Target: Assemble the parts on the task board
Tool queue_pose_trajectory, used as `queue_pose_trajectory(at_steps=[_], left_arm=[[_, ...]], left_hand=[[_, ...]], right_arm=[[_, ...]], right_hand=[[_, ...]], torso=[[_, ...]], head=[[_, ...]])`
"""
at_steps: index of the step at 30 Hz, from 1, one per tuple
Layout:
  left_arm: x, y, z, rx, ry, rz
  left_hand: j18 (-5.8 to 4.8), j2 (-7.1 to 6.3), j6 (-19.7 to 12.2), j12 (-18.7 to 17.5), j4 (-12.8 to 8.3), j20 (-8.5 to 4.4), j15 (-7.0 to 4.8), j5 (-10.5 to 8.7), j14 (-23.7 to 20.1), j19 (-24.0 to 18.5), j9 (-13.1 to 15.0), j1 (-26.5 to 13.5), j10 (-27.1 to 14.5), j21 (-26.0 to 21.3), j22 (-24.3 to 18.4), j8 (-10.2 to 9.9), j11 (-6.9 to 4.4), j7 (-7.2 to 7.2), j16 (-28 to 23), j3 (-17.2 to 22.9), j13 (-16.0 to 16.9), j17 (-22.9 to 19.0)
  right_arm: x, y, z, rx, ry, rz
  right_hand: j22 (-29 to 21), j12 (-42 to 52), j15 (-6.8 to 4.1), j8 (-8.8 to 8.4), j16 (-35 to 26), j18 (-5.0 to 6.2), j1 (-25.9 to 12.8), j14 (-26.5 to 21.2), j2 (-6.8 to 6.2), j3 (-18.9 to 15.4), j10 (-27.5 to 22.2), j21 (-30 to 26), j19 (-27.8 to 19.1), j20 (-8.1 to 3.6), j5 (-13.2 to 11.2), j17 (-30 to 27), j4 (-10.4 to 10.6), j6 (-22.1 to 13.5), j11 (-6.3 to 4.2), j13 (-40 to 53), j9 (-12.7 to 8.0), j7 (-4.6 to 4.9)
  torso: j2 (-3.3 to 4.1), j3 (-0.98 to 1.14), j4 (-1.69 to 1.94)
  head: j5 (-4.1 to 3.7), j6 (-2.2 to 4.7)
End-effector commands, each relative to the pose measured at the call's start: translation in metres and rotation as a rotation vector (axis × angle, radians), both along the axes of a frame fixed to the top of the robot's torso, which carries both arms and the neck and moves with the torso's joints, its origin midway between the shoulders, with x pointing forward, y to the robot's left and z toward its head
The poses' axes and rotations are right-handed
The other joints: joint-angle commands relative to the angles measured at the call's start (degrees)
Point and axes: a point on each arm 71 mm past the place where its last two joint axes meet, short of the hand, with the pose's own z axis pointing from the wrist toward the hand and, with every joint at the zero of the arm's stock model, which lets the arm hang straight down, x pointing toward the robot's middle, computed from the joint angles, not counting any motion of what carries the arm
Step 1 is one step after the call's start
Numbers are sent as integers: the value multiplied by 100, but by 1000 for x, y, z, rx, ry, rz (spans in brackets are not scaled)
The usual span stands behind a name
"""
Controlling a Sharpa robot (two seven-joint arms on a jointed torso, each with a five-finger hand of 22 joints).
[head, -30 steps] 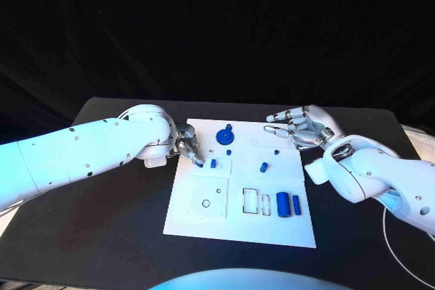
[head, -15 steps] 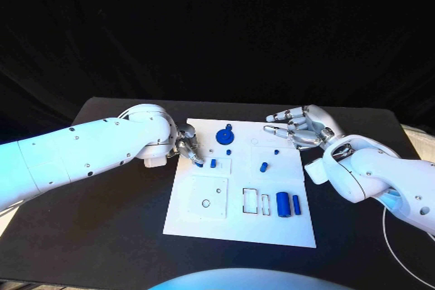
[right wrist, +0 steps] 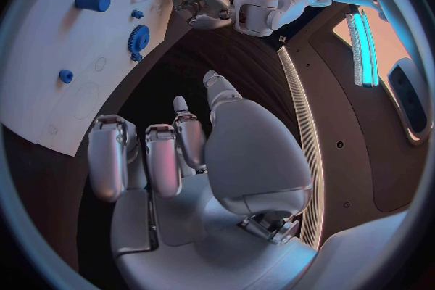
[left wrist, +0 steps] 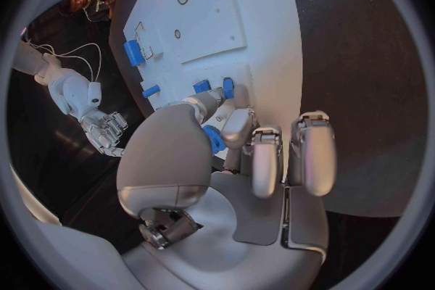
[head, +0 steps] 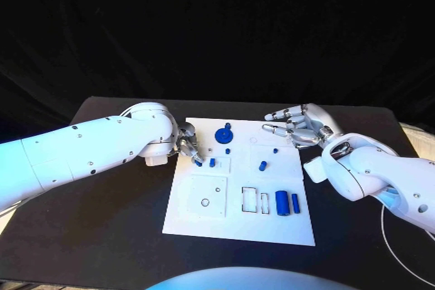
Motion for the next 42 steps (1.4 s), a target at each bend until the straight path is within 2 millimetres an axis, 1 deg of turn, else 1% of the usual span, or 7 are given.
queue_pose_trajectory(at_steps=[1, 10, 17, 22, 31, 39, 42], left_arm=[[-5, -3, -9, 29, 42, -12], [-4, -5, -9, 33, 39, -11], [-3, -5, -9, 40, 38, -13], [-2, -5, -9, 43, 35, -9], [0, -2, -10, 45, 32, 3], [1, 1, -7, 23, 5, 27], [0, 2, -6, 12, -4, 36]], left_hand=[[-90, 23, 210, 35, -81, -41, -33, 21, 597, 253, -9, -75, 45, 33, 853, 10, -15, -154, 18, 34, 28, 1509], [-106, 77, 289, 107, 3, -65, -56, 56, 597, 289, -4, -263, 113, 81, 914, 34, -43, -187, 18, -66, 107, 1509], [-111, 55, 320, 126, 44, -76, -66, 76, 597, 301, -4, -383, 134, 97, 935, 39, -53, -199, 18, -149, 132, 1509], [-114, 31, 359, 136, 118, -84, -73, 71, 597, 307, -2, -547, 150, 102, 945, 47, -60, -207, 18, -301, 150, 1509], [-113, 13, 415, 144, 374, -90, -74, 52, 597, 305, 8, -924, 162, 93, 947, 63, -55, -201, 18, -849, 175, 1509], [-113, 47, 435, 151, 578, -90, -73, 46, 597, 308, 20, -1099, 168, 90, 953, 76, -52, -198, 18, -1349, 194, 1509], [-115, 64, 439, 151, 652, -93, -77, 45, 597, 313, 26, -1128, 170, 96, 962, 81, -56, -203, 18, -1559, 199, 1509]], right_arm=[[-1, 2, 0, 4, -2, 17], [-1, 2, 0, 5, -2, 17], [-1, 2, 0, 5, -3, 17], [-1, 2, 0, 6, -2, 17], [-1, 1, 0, 7, -1, 15], [0, 1, 0, 8, 0, 15], [0, 1, -1, 8, 1, 15]], right_hand=[[-3, 2, -27, -5, -22, 94, -15, 383, 48, -42, -33, -23, -36, -11, 23, 574, -8, 31, -4, 300, 7, -21], [-12, -7, -27, -6, -28, 96, -15, 381, 50, -48, -38, -28, -41, -11, 25, 565, -8, 31, -4, 293, 7, -21], [-15, -11, -27, -6, -31, 96, -15, 380, 51, -50, -41, -31, -43, -11, 25, 561, -8, 31, -4, 290, 7, -21], [-25, -19, -27, -7, -34, 99, -16, 379, 52, -53, -45, -37, -48, -12, 26, 556, -8, 30, -4, 284, 7, -20], [-76, -43, -27, -8, -54, 110, -22, 371, 53, -57, -58, -67, -81, -12, 27, 523, -4, 27, -3, 267, 7, -19], [-147, -110, -26, -14, -98, 126, -42, 354, 58, -78, -96, -111, -125, -11, 31, 451, 8, 16, -1, 219, 5, -17], [-157, -119, -25, -15, -105, 128, -44, 351, 59, -81, -102, -118, -132, -11, 32, 441, 10, 14, 0, 212, 4, -16]], torso=[[-1, 1, -3], [1, -3, 4], [-3, -4, 2], [-2, -5, 1], [-5, -3, 6], [-3, -9, -5], [-1, -13, 0]], head=[[-4, -6], [-23, -21], [-22, -31], [-30, -39], [-36, -35], [-35, -20], [-47, -19]])
